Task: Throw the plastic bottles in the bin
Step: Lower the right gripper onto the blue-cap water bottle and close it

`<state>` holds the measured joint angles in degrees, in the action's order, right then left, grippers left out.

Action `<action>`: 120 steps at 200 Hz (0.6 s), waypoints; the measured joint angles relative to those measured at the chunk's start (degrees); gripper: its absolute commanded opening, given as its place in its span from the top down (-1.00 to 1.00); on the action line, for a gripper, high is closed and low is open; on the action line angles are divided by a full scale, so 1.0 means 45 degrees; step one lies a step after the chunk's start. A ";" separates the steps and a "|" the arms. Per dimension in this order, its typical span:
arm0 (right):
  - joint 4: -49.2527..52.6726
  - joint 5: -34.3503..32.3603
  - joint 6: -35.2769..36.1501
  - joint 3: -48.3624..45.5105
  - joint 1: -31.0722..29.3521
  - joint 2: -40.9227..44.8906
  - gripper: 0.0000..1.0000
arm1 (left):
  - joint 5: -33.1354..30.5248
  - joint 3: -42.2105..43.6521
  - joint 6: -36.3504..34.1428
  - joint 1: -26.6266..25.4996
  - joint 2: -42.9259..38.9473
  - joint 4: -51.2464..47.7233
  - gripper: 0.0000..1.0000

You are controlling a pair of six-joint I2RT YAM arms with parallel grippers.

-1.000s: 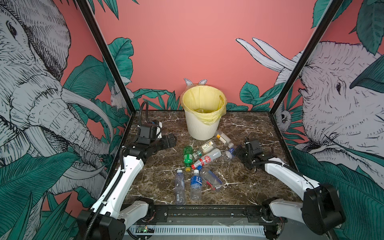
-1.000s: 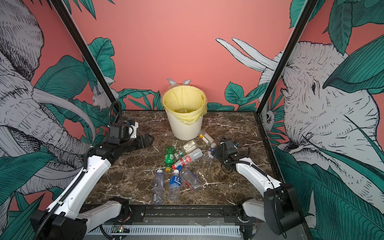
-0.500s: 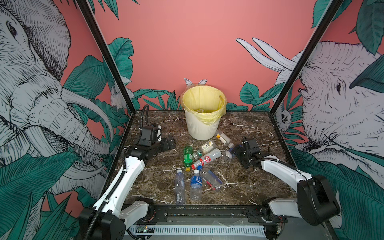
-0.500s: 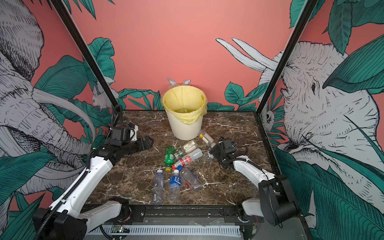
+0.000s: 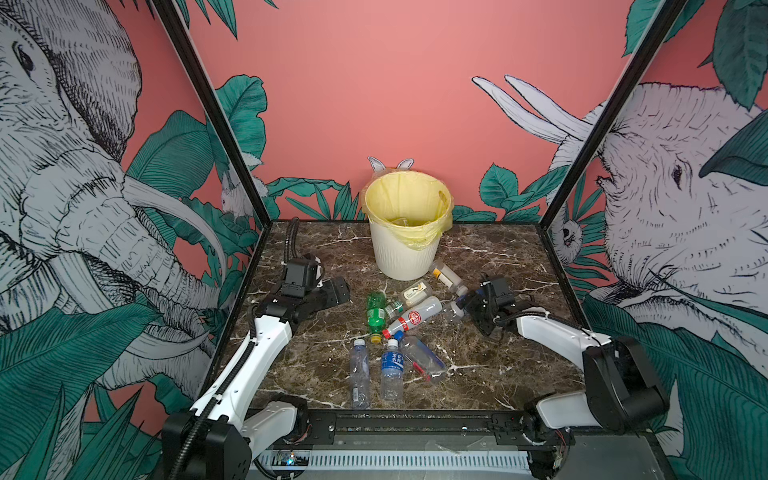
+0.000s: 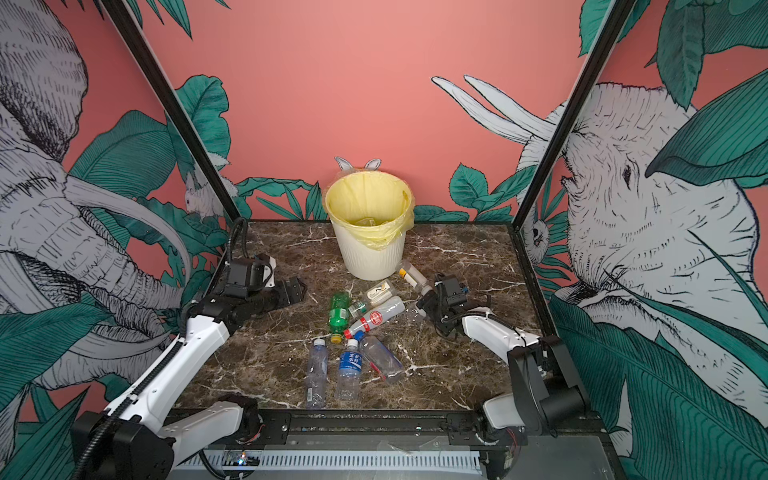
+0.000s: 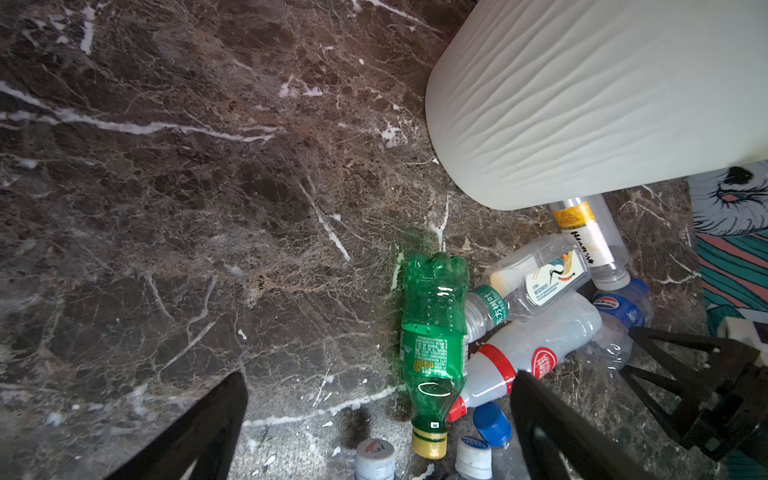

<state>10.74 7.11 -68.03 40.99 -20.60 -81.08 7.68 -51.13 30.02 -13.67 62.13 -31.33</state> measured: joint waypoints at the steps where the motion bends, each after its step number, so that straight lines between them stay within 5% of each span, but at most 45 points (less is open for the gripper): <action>1: -0.0010 0.0005 -0.0005 0.0000 0.0000 -0.0005 -0.75 | 0.0000 0.0000 0.0000 0.0000 0.0000 0.0000 -0.99; 120: -0.0442 0.0355 -0.0272 0.0471 0.0005 -0.0748 -0.74 | -0.0194 0.0452 0.0053 0.0005 -0.0019 0.0262 -0.99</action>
<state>8.75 8.71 -69.25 43.11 -20.58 -84.44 6.81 -49.10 30.26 -13.65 62.04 -30.15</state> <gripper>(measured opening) 0.868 0.994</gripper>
